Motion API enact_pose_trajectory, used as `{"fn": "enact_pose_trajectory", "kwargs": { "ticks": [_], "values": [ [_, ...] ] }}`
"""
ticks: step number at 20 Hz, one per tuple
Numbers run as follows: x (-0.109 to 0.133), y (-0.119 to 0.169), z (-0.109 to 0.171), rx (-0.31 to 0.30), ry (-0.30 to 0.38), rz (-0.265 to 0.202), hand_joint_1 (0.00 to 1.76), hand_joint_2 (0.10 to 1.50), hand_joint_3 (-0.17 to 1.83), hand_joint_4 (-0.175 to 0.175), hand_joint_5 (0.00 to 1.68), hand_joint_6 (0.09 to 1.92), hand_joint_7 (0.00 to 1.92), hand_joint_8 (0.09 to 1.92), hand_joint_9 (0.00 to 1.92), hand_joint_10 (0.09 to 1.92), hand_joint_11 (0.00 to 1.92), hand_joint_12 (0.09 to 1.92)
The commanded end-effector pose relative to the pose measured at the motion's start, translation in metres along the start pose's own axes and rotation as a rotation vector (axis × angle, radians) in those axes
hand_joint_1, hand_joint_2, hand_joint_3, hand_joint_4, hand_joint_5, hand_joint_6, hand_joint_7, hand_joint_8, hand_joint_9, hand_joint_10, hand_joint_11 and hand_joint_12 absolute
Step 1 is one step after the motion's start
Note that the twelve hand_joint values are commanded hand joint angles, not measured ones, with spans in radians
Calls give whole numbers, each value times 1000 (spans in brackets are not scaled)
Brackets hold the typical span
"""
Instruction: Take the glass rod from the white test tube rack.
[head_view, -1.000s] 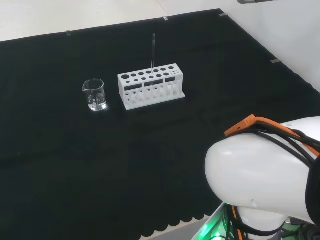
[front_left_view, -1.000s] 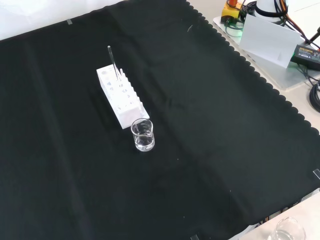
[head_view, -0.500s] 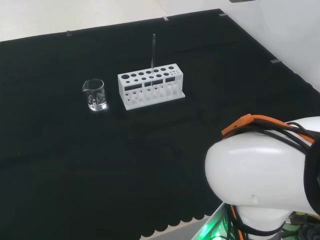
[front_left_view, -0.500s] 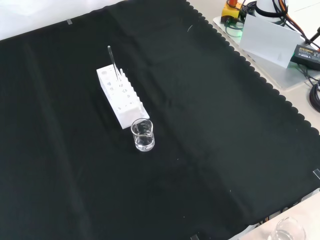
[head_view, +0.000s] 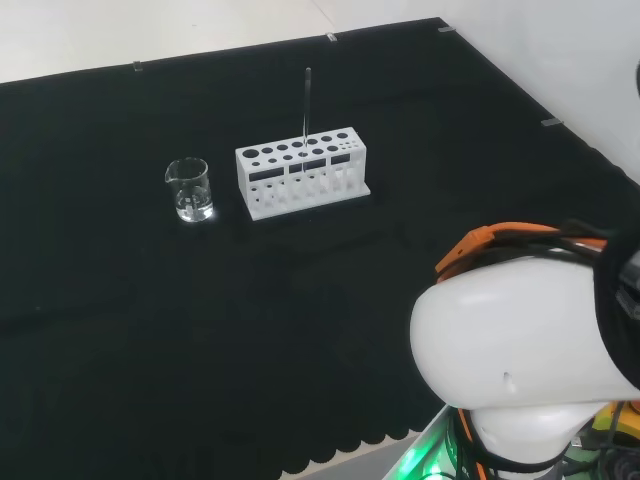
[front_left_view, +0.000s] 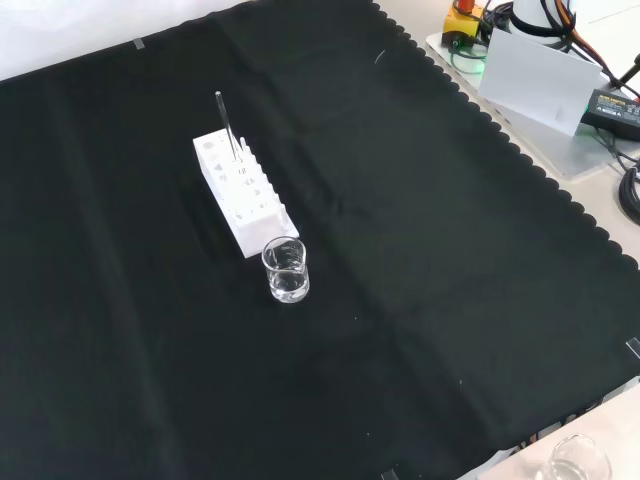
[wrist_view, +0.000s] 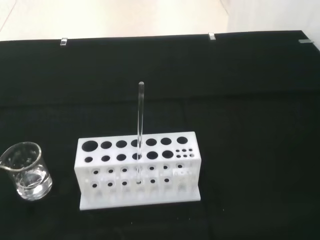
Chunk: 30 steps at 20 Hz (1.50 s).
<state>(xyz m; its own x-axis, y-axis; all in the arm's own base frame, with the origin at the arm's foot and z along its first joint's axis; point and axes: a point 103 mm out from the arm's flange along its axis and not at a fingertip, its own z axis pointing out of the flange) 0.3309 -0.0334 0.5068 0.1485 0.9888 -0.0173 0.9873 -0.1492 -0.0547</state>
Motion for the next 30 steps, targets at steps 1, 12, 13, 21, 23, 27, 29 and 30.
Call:
{"fn": "enact_pose_trajectory", "kwargs": {
  "ticks": [1, 12, 13, 21, 23, 27, 29, 30],
  "values": [
    [8, 70, 9, -22, 21, -14, 668, 1174, -175, -130, 209, 87, 23, 805, 144, 859, 112, 1429],
    [24, 130, 39, -22, 63, -63, 654, 1181, -175, -131, 243, 87, 97, 831, 197, 854, 135, 1425],
    [25, 136, 43, -19, 65, -64, 649, 1184, -175, -131, 245, 87, 102, 832, 201, 852, 138, 1424],
    [32, 163, 81, -18, 67, -85, 660, 1179, -175, -131, 278, 87, 152, 835, 253, 828, 162, 1415],
    [32, 166, 90, -42, 71, -94, 667, 1176, -175, -131, 287, 87, 168, 839, 268, 826, 170, 1415],
    [33, 171, 109, -63, 86, -101, 679, 1171, -175, -133, 336, 87, 239, 845, 361, 804, 226, 1398],
    [33, 175, 117, -59, 87, -100, 683, 1168, -175, -134, 346, 87, 257, 849, 391, 801, 245, 1395],
    [34, 176, 117, -63, 81, -100, 686, 1166, -175, -136, 350, 87, 265, 852, 402, 800, 254, 1394]
  ]
}}
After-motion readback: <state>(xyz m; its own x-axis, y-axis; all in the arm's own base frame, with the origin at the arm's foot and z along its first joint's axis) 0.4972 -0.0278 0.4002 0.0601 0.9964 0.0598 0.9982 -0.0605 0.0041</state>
